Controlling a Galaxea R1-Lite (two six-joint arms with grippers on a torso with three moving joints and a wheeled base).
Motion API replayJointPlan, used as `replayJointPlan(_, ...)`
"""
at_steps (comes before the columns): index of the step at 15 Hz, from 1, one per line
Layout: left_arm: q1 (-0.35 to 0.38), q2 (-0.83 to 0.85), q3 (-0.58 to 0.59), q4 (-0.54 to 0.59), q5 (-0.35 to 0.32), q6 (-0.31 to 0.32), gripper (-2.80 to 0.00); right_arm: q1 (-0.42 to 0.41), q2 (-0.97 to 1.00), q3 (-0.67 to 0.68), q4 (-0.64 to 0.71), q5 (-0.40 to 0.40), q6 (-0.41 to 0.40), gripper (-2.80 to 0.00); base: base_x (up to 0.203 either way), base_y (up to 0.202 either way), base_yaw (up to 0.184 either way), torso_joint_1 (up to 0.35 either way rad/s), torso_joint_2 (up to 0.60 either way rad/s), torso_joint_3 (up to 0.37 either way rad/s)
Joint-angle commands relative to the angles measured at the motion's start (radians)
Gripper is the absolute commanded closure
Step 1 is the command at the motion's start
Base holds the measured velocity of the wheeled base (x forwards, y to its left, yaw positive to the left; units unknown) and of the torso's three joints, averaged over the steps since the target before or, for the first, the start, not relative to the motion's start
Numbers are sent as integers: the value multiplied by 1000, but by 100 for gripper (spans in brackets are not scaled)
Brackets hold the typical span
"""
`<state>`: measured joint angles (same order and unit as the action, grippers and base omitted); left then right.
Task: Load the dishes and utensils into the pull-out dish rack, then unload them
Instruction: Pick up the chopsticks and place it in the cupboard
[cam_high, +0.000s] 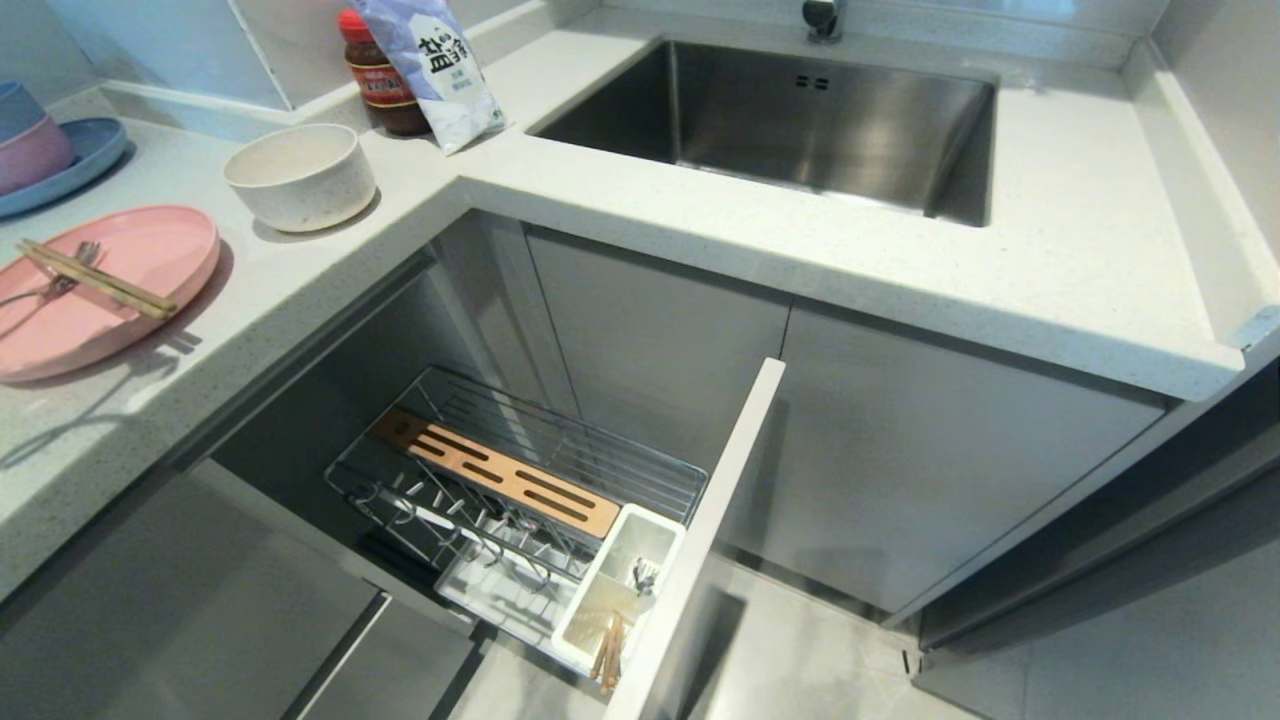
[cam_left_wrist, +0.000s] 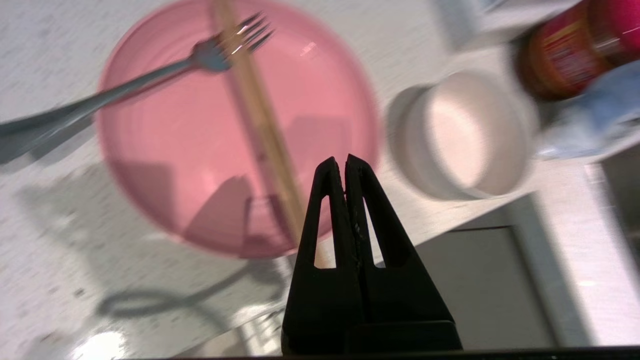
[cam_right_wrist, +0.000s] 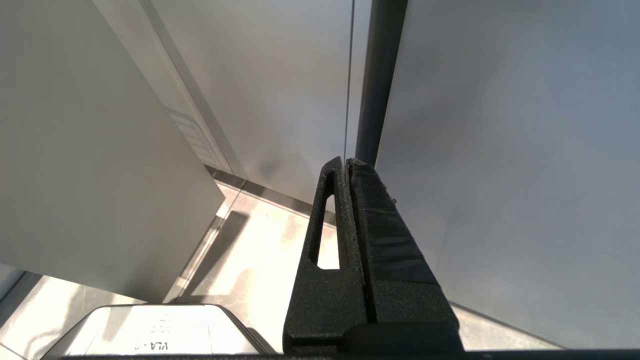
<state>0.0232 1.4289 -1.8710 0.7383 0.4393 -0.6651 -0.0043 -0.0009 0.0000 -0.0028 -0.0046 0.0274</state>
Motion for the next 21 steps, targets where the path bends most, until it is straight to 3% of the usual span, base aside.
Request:
replayJointPlan(1, 14, 76, -40, 105, 25, -5, 0, 1, -2, 2, 0, 0, 0, 0, 0, 0, 0, 0, 0, 0)
replayJointPlan(4, 71, 122, -47, 152, 32, 3, 0, 0, -2, 2, 0, 0, 0, 0, 0, 0, 0, 0, 0, 0)
replayJointPlan(16, 72, 162, -48, 176, 32, 5, 0, 0, -2, 2, 0, 0, 0, 0, 0, 0, 0, 0, 0, 0)
replayJointPlan(17, 72, 160, -49, 181, 32, 5, -280, 0, -2, 2, 0, 0, 0, 0, 0, 0, 0, 0, 0, 0)
replayJointPlan(21, 72, 155, -49, 176, 32, 5, -280, 0, -2, 2, 0, 0, 0, 0, 0, 0, 0, 0, 0, 0)
